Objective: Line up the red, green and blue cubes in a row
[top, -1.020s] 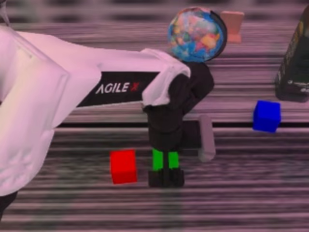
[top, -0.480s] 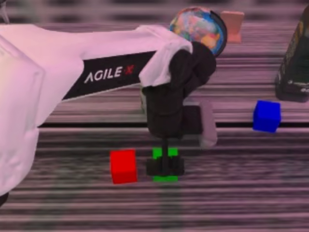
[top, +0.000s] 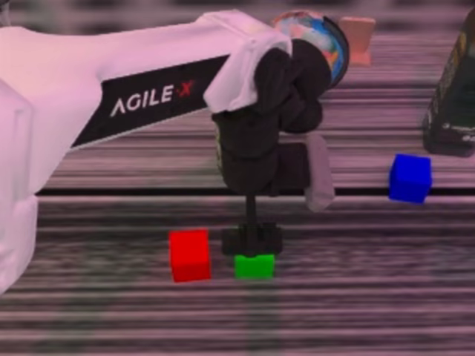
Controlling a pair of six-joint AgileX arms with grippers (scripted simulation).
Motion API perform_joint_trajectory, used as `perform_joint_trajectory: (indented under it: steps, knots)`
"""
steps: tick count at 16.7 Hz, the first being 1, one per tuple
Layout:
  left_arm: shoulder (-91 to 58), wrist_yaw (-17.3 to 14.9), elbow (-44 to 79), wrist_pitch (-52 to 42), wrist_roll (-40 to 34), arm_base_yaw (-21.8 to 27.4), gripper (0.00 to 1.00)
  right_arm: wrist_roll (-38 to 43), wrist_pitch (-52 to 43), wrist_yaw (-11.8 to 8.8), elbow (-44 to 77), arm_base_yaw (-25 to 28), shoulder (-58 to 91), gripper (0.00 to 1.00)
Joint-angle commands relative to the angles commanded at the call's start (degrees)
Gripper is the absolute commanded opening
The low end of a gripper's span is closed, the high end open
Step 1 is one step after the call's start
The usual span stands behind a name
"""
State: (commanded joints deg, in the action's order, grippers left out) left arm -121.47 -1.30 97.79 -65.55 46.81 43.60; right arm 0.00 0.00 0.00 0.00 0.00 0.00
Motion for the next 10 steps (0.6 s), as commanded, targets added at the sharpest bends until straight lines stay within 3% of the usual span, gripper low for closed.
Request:
perform_joint_trajectory:
  steps: [4, 10]
  knots:
    - [5.7, 0.3, -5.1, 3.3, -2.3, -3.1, 1.00, 1.5, -4.0, 0.1, 5.9, 0.6, 5.9, 1.00]
    - [31.5, 1.1, -26.6, 16.5, -11.6, -14.2, 1.00, 6.7, -18.9, 0.0, 29.5, 3.4, 32.8, 1.00]
